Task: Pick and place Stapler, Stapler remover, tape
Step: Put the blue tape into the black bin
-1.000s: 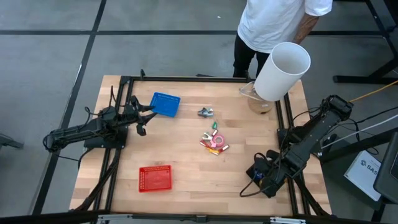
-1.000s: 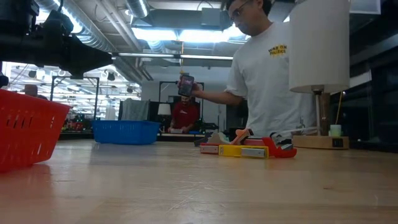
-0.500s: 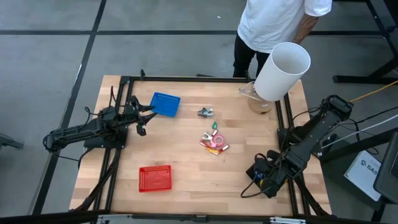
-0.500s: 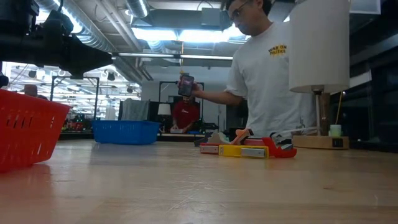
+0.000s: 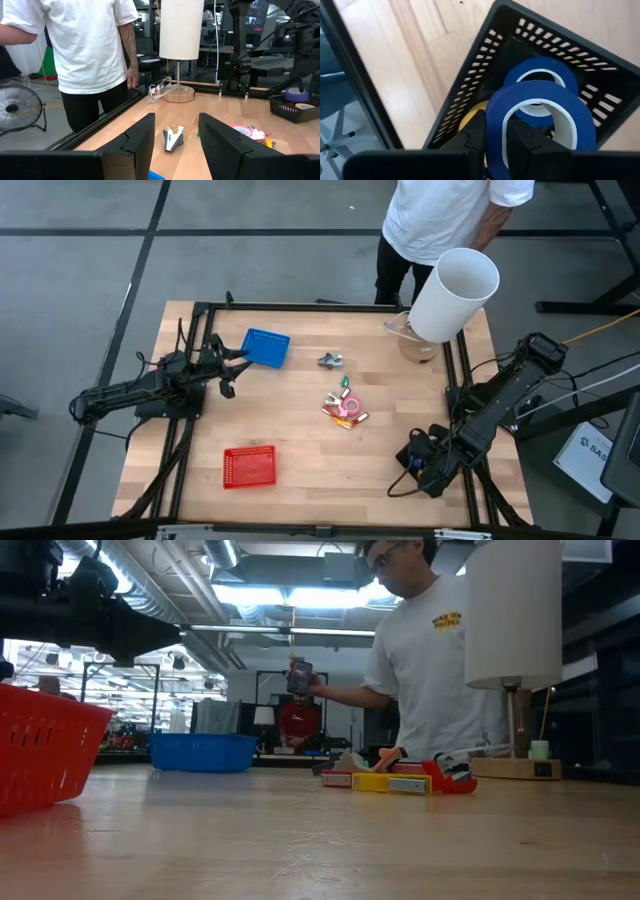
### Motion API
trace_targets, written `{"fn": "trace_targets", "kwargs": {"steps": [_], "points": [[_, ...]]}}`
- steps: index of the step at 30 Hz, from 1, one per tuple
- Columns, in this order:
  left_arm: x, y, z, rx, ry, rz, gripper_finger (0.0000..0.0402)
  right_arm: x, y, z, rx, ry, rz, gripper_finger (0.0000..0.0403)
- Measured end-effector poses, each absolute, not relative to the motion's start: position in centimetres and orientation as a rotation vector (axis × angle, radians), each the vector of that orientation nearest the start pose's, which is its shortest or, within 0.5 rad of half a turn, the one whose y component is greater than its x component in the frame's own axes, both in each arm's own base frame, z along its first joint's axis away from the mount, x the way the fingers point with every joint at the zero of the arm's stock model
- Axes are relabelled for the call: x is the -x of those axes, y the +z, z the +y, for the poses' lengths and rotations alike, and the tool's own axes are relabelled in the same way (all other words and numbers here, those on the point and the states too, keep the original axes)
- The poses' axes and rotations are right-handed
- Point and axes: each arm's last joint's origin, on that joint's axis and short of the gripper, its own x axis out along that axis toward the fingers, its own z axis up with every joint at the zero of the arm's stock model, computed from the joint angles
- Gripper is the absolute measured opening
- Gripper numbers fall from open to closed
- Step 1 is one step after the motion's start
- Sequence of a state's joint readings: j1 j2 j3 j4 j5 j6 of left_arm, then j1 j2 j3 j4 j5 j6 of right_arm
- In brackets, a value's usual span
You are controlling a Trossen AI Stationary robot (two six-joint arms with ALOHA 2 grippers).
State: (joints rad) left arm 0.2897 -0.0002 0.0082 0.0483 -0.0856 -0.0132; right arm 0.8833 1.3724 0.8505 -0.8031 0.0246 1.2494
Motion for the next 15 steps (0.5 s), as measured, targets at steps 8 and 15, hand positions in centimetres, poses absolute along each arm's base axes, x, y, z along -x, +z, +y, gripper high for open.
{"fn": "trace_targets", "kwargs": {"steps": [8, 15], "points": [[-9.22, 17.1, 3.01, 0.007, 0.375, -0.059, 0.0148, -14.74, 19.83, 18.12, -0.434, -0.119, 1.409, 0.0046], [-9.22, 17.11, 3.0, 0.007, 0.375, -0.06, 0.0148, -14.68, 19.83, 18.17, -0.436, -0.113, 1.42, 0.0046]]}}
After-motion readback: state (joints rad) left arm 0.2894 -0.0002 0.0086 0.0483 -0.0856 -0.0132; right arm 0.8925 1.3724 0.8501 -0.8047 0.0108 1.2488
